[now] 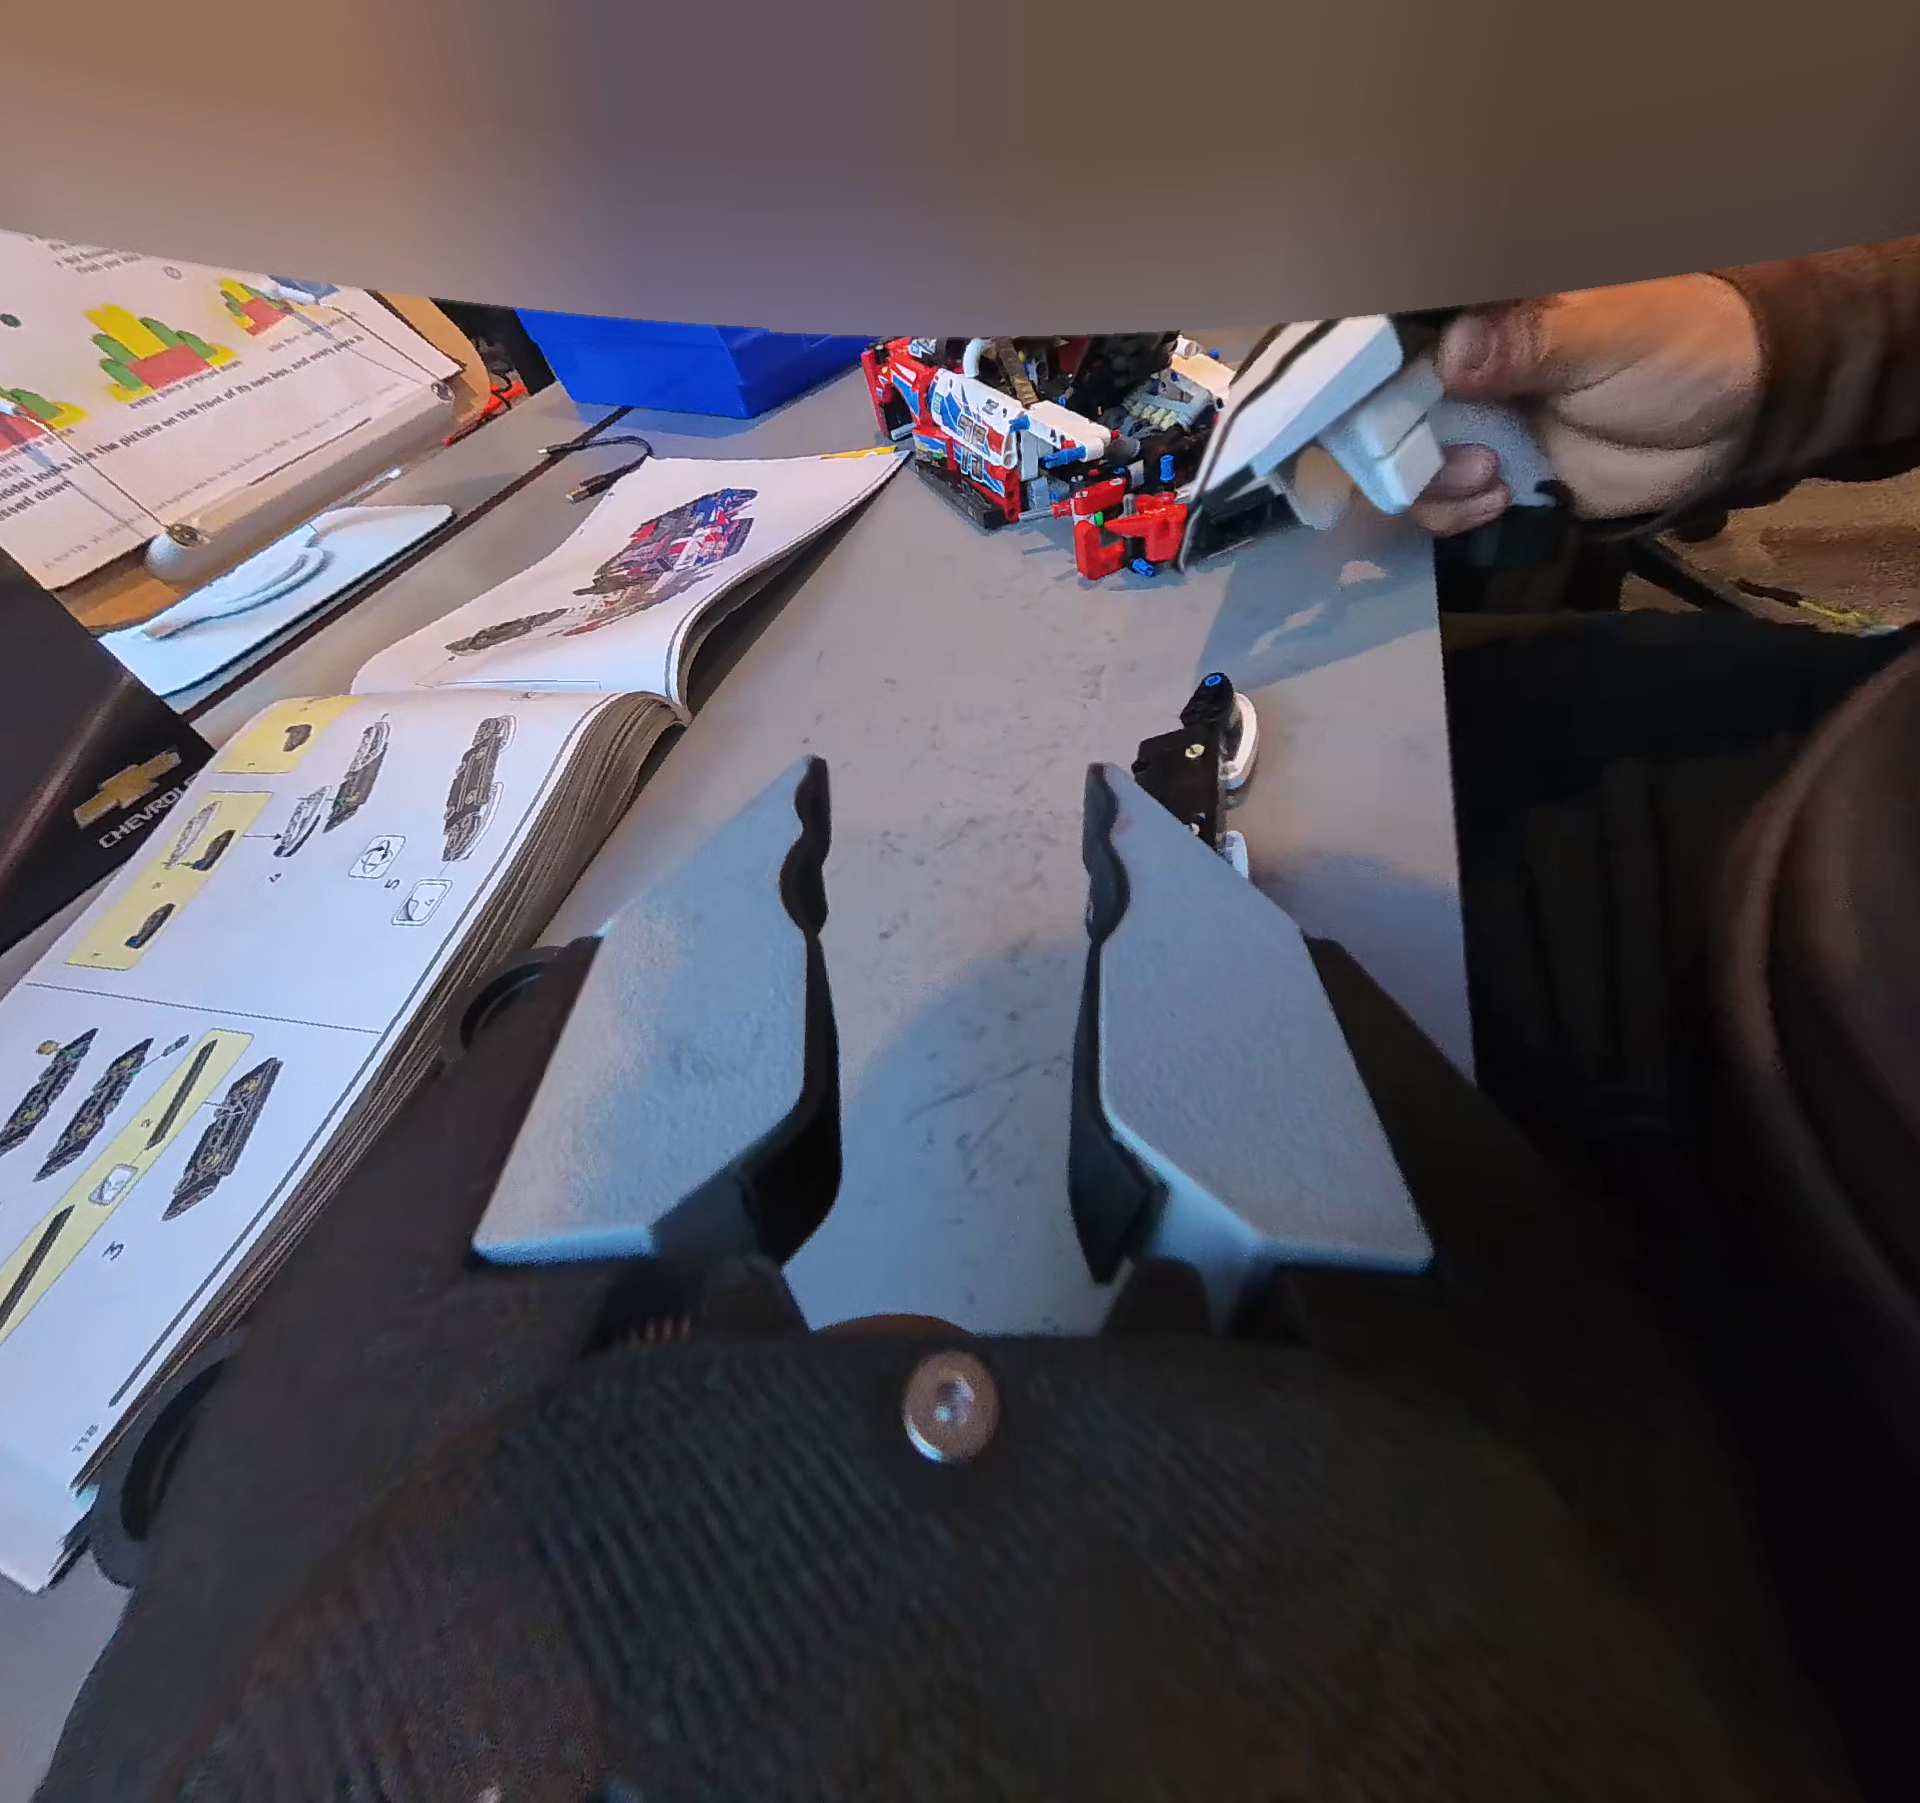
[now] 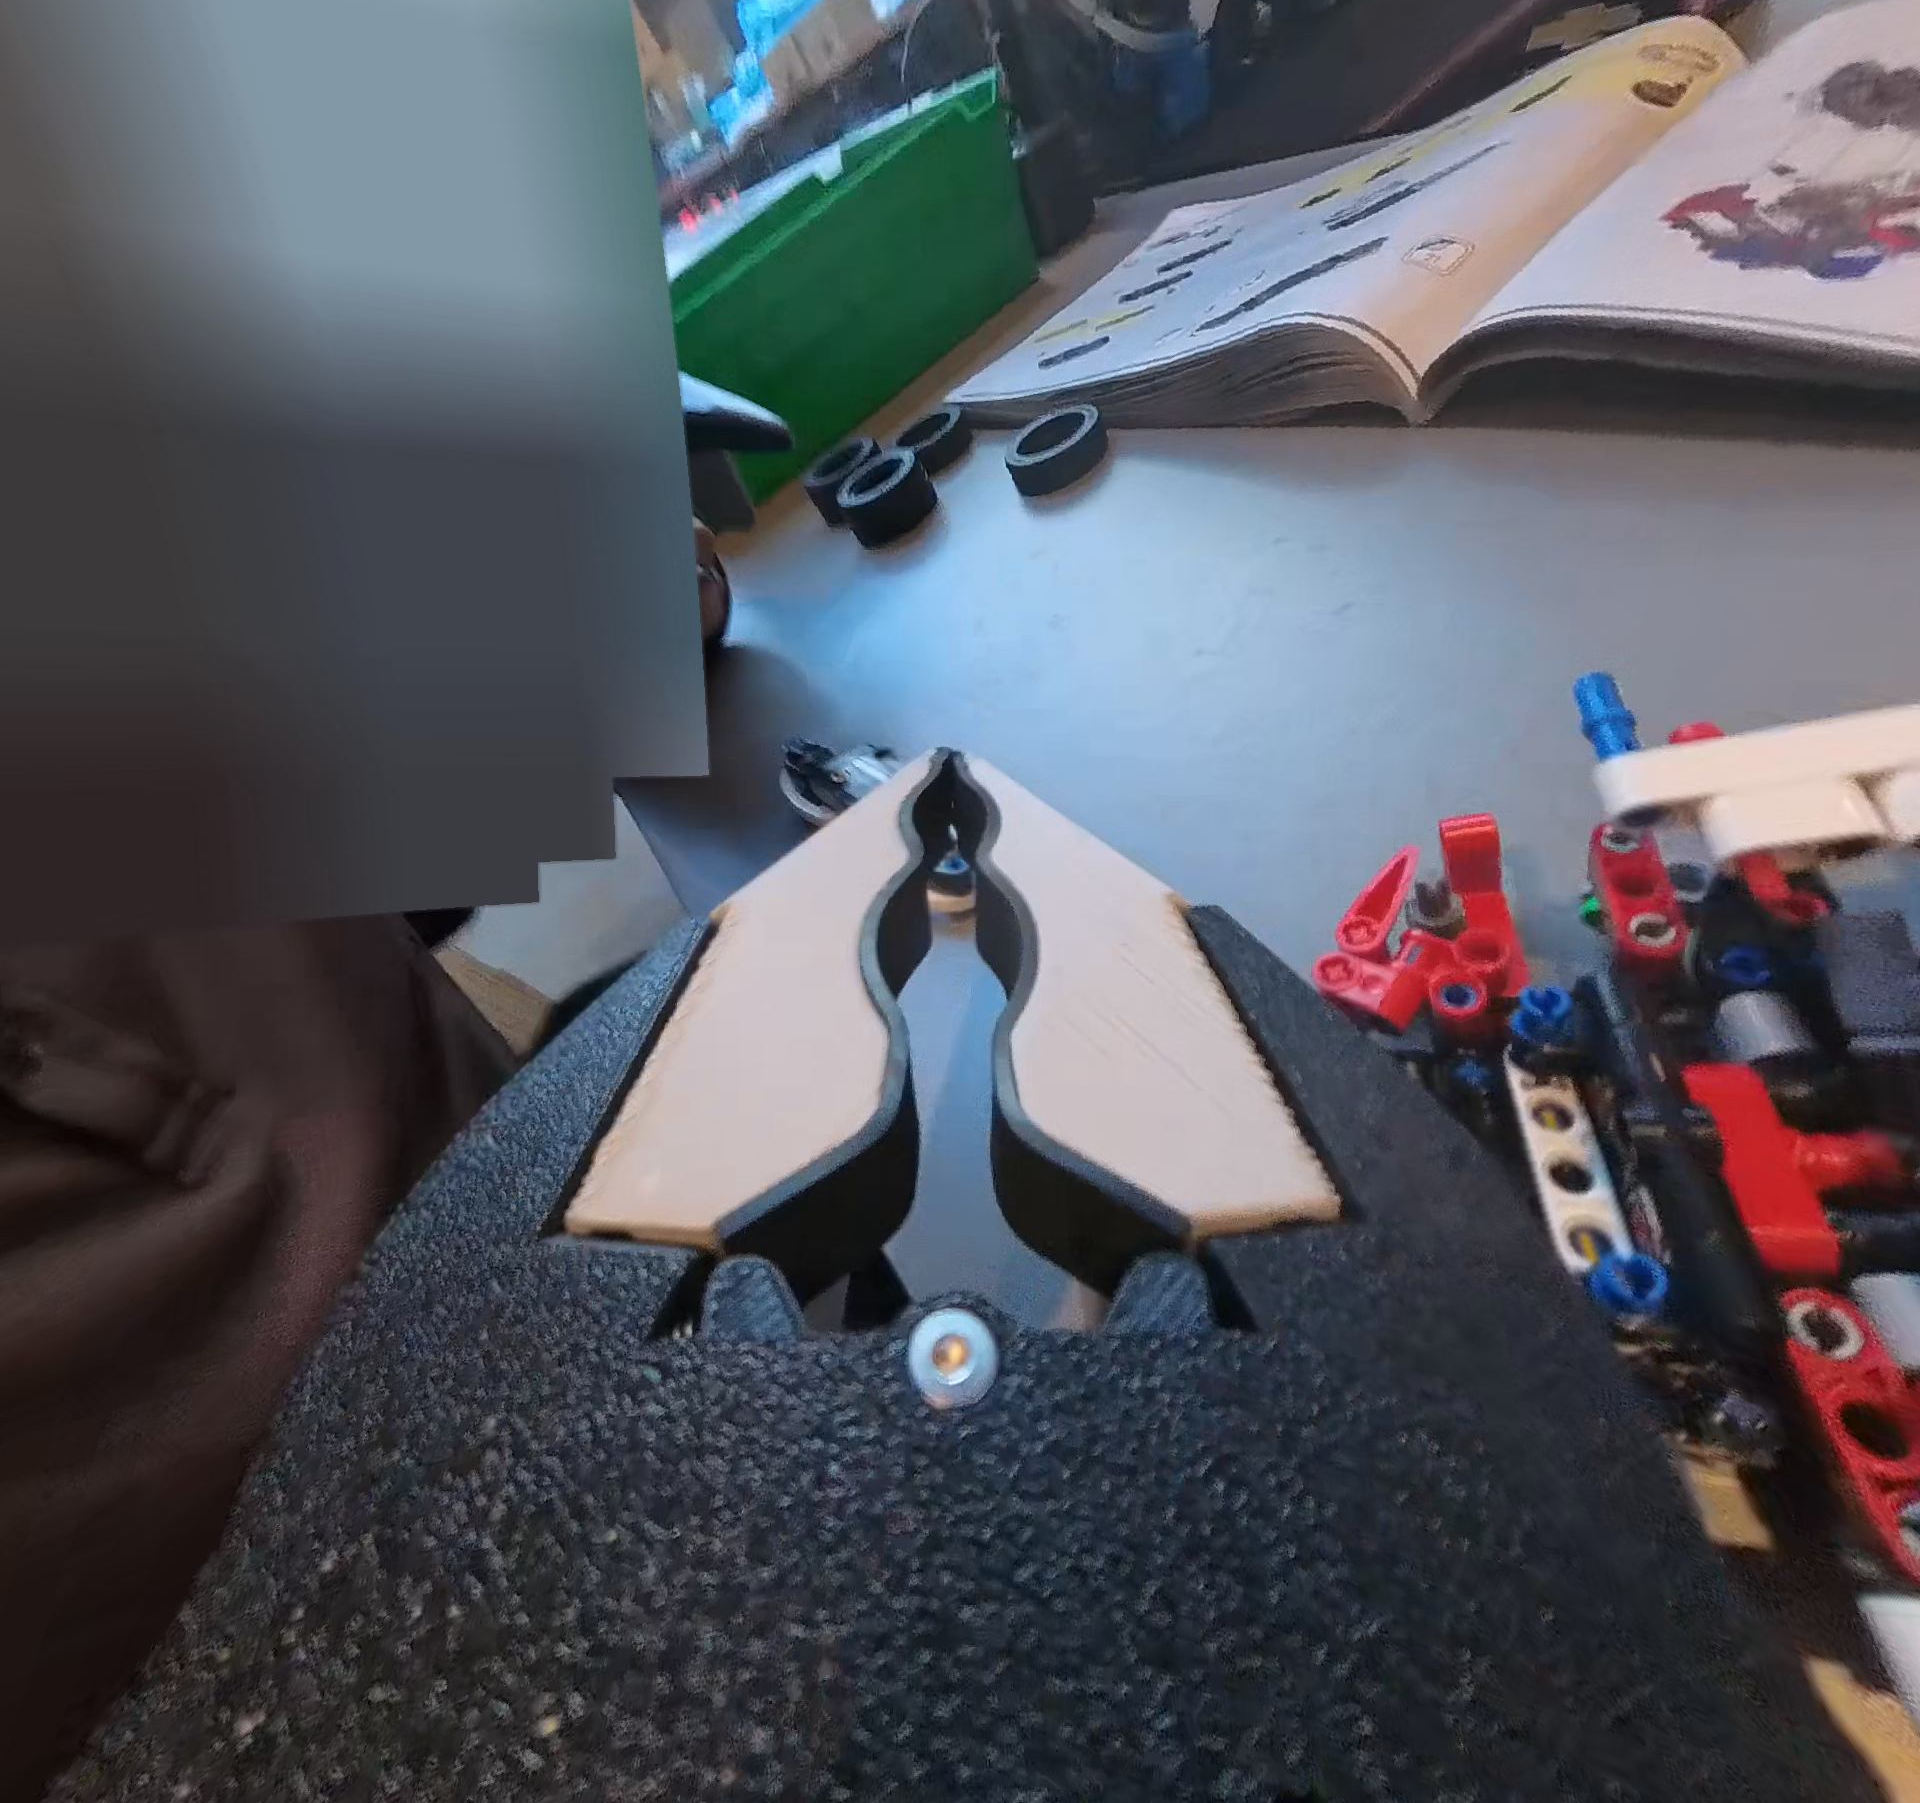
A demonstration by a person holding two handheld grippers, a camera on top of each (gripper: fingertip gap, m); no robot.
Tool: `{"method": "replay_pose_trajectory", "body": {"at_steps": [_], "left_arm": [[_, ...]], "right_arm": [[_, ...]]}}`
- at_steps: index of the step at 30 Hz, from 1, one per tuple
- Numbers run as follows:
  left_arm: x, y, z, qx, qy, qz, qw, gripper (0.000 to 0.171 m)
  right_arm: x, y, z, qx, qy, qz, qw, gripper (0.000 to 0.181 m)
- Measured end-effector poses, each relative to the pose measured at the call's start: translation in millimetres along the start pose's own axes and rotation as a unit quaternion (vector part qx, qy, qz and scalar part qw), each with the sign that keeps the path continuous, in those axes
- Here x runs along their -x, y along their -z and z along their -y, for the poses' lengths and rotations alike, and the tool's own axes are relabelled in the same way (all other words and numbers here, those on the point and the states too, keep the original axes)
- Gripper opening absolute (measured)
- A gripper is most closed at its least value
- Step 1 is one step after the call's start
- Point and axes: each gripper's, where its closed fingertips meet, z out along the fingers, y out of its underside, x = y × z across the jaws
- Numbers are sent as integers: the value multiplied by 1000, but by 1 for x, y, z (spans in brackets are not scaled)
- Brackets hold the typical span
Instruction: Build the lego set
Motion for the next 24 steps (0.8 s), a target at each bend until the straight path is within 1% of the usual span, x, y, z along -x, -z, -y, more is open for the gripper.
{"method": "replay_pose_trajectory", "body": {"at_steps": [3, 6, 9, 11, 12, 14, 15, 16, 17, 18, 20, 24], "left_arm": [[-3, 2, 2, -8, -2, -2, 1000, 46], [-8, 2, 2, -3, 11, -21, 1000, 44], [-10, 0, 0, 4, 19, -33, 999, 43], [-13, -3, -3, 19, 22, -39, 999, 35], [-15, -6, -5, 30, 30, -41, 998, 31], [-19, -17, -5, 51, 70, -40, 995, 22], [-30, -23, -2, 62, 91, -65, 992, 26], [-45, -30, 2, 73, 109, -106, 986, 28], [-56, -35, 5, 89, 121, -131, 980, 28], [-65, -41, 11, 96, 124, -147, 977, 30], [-78, -47, 24, 93, 121, -171, 973, 28], [-102, -50, 39, 105, 135, -219, 961, 23]], "right_arm": [[-1, 6, 3, -20, -55, 7, 998, 0], [1, 12, 5, -38, -91, 23, 995, 0], [4, 15, 7, -50, -112, 37, 992, 0], [8, 17, 8, -56, -117, 47, 990, 0], [10, 16, 9, -55, -115, 49, 991, 0], [17, 13, 7, -43, -101, 61, 992, 0], [24, 11, 7, -34, -90, 70, 993, 0], [31, 9, 8, -22, -77, 82, 993, 0], [38, 7, 8, -11, -60, 88, 994, 0], [44, 6, 7, 1, -37, 86, 996, 0], [54, 4, 4, 26, 2, 82, 996, 0], [75, 7, -1, 54, 45, 89, 994, 0]]}}
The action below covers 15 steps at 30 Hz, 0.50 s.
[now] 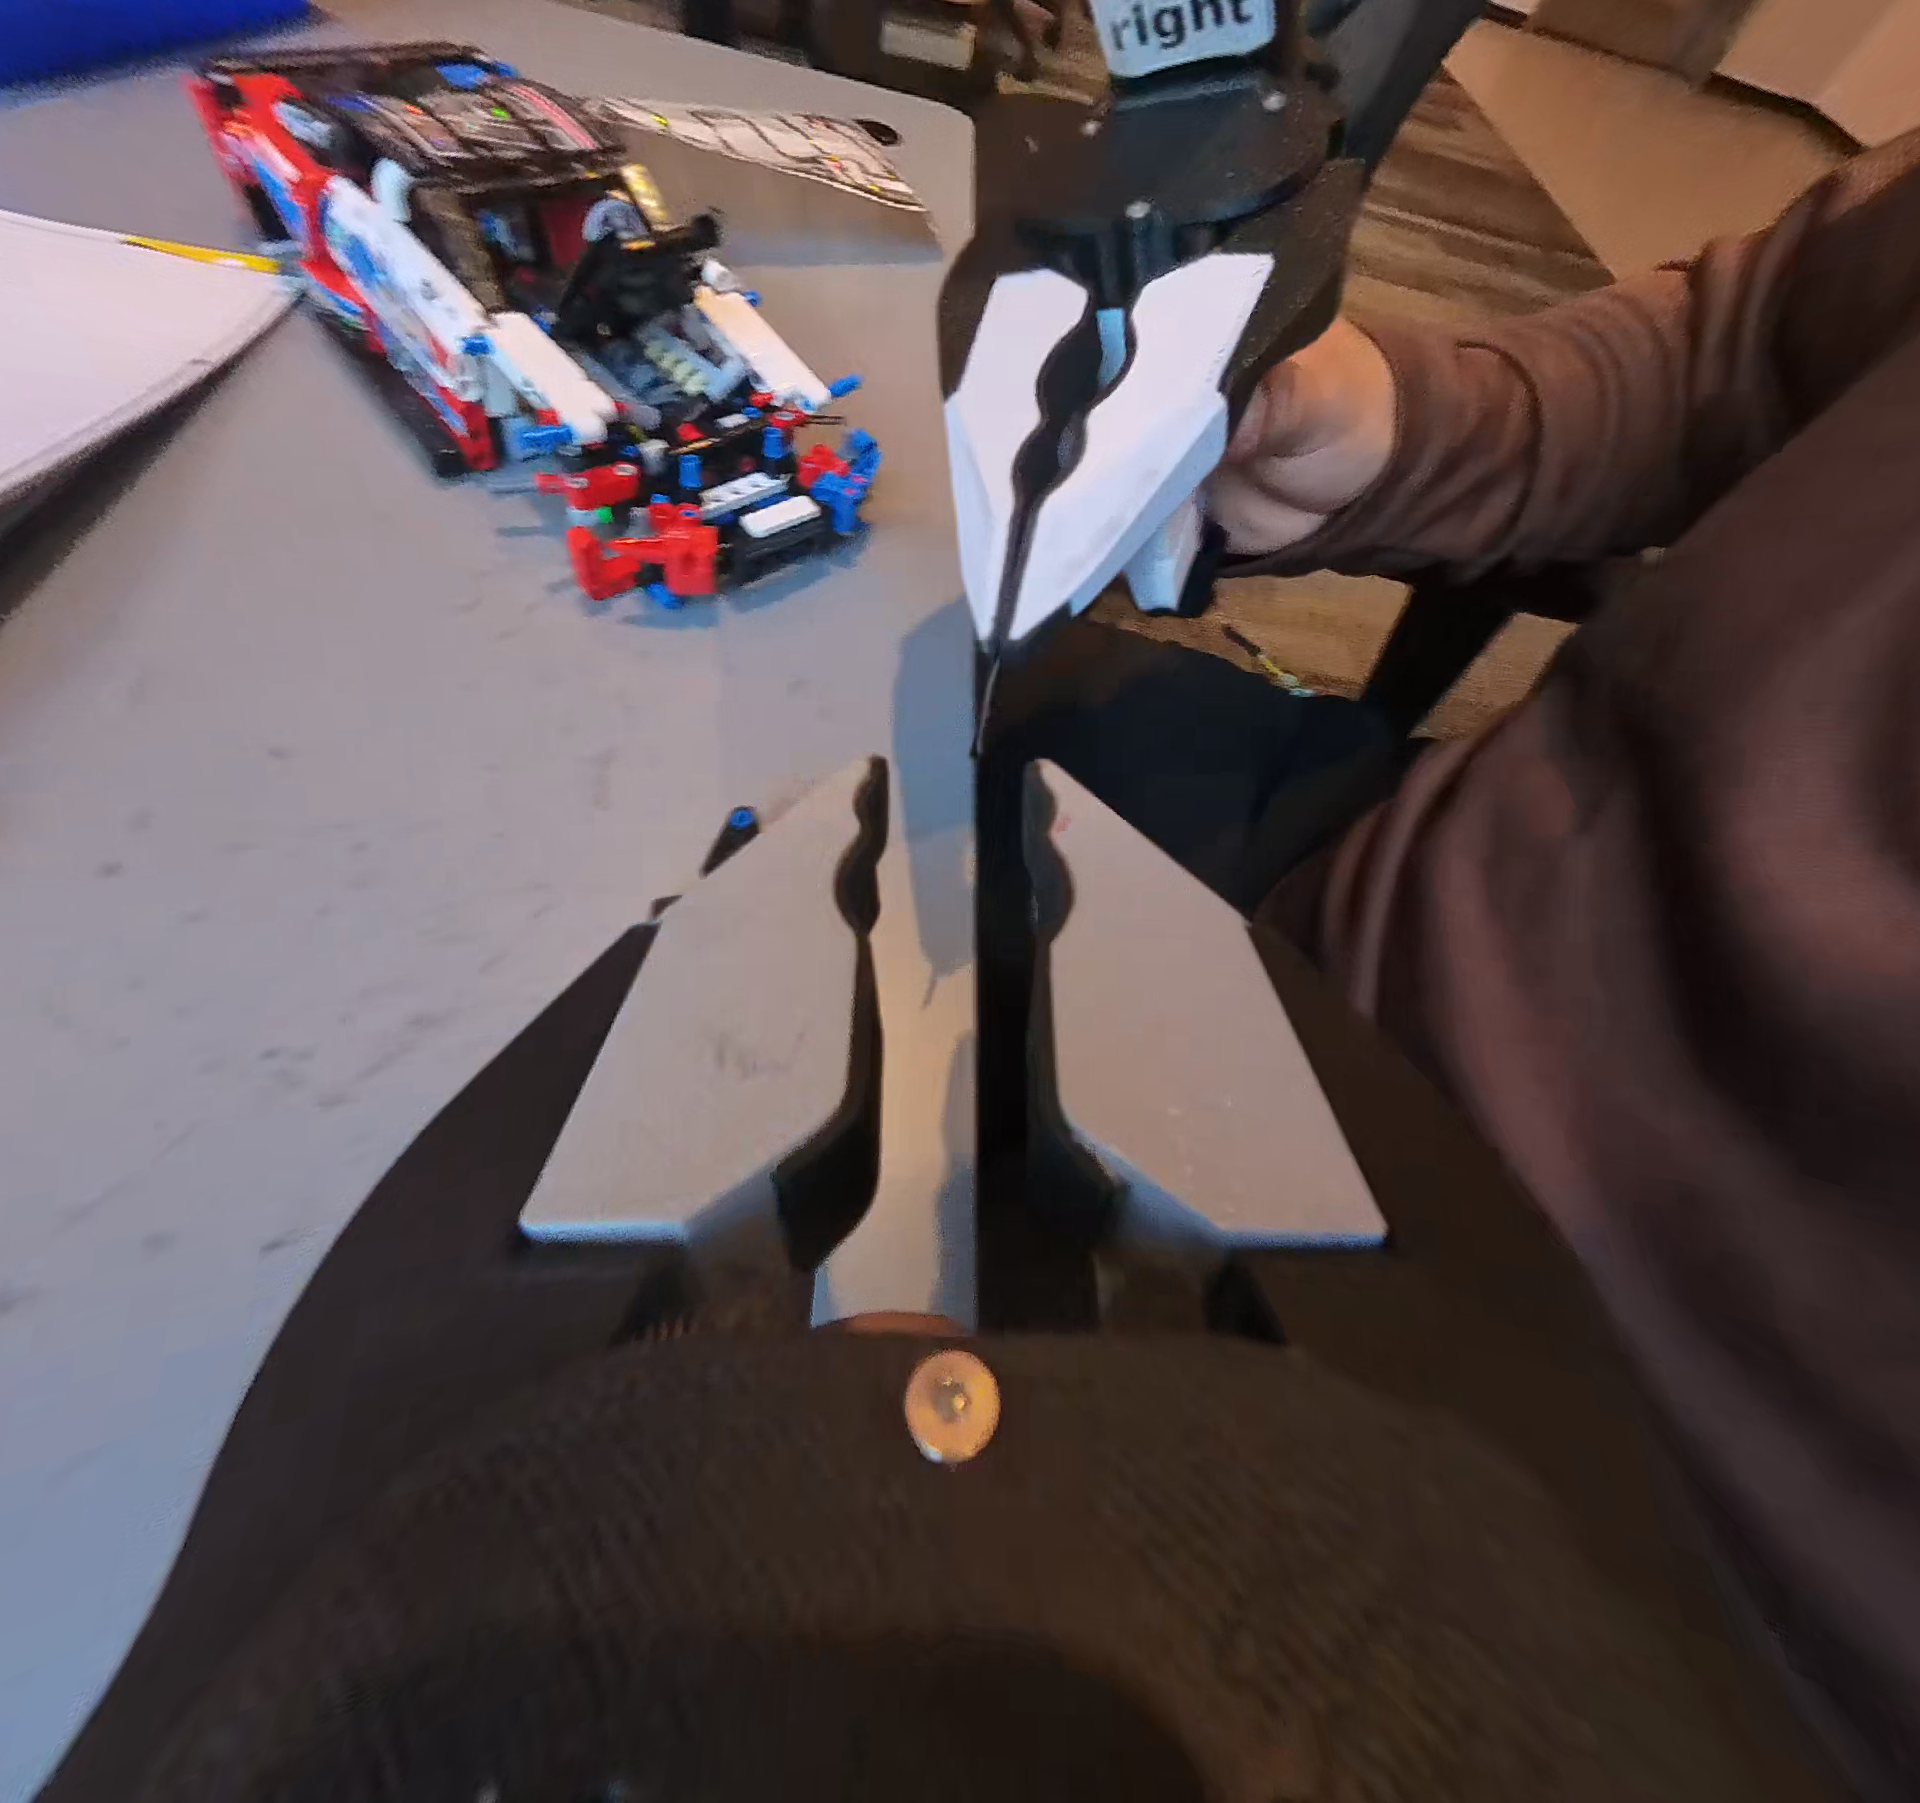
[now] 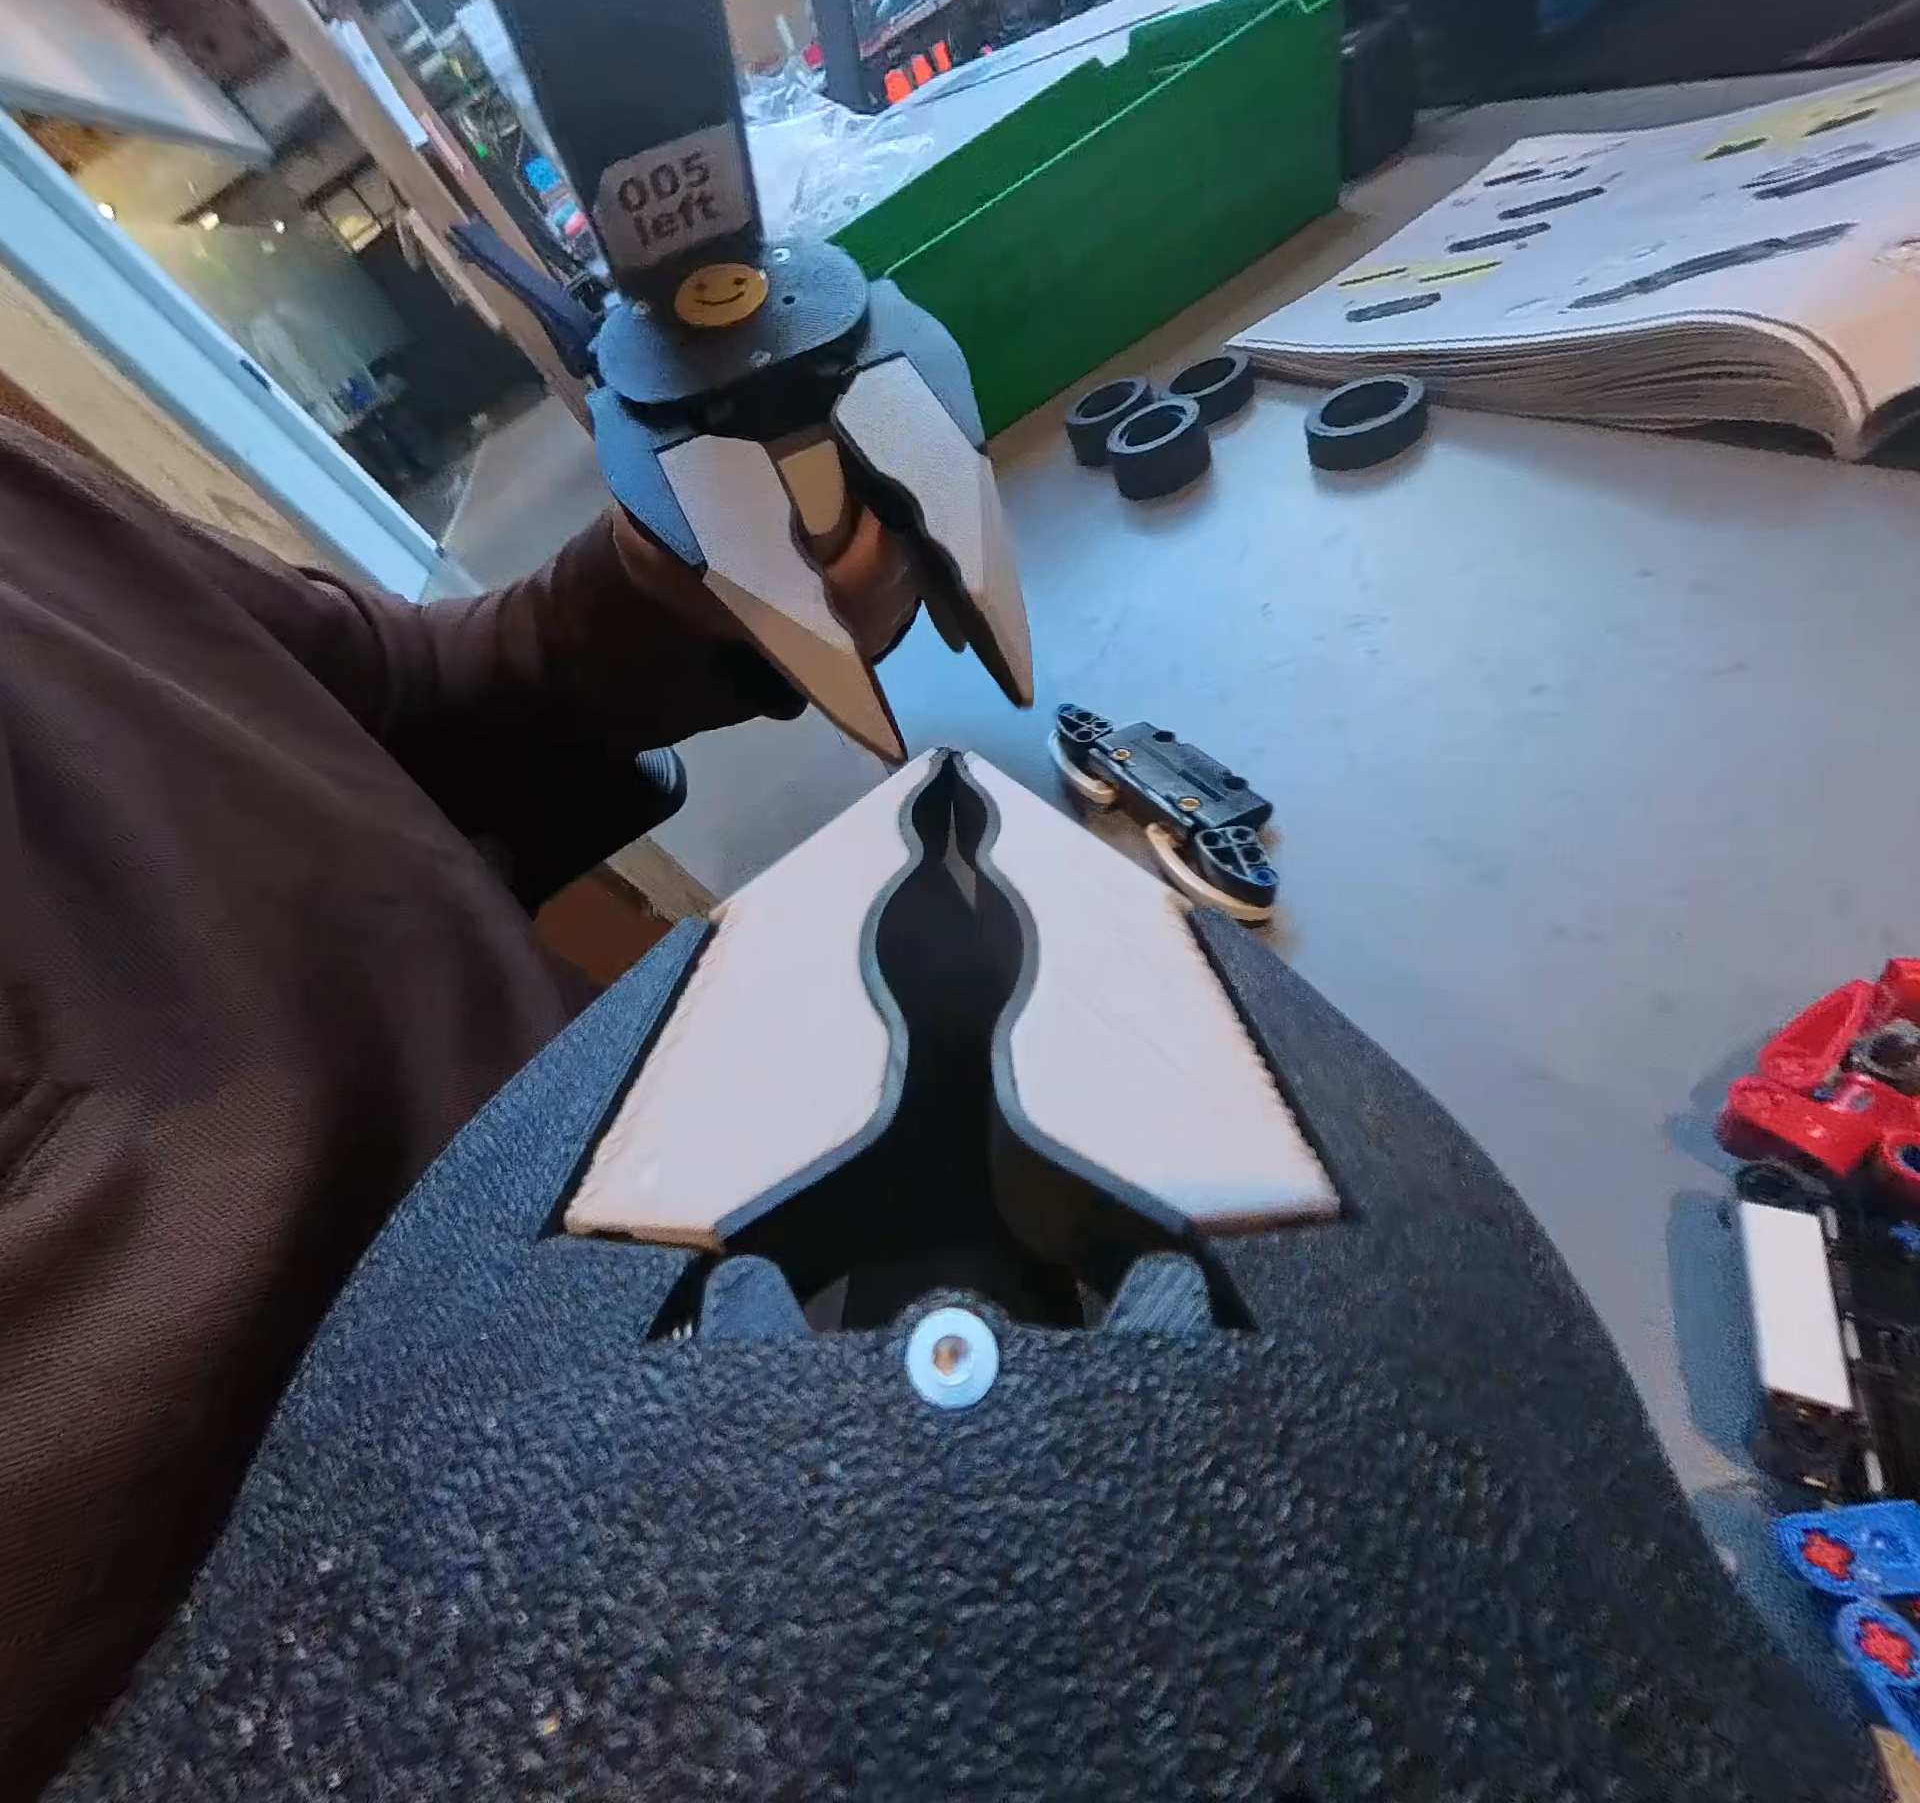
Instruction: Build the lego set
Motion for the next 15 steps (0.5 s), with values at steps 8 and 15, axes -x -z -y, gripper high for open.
{"method": "replay_pose_trajectory", "body": {"at_steps": [8, 15], "left_arm": [[-30, -4, 15, -6, -37, 14, 999, 0], [-33, 21, 73, -266, 86, 12, 960, 0]], "right_arm": [[29, 6, 11, 8, 54, -8, 998, 0], [35, 41, 58, -116, 23, -22, 993, 22]]}}
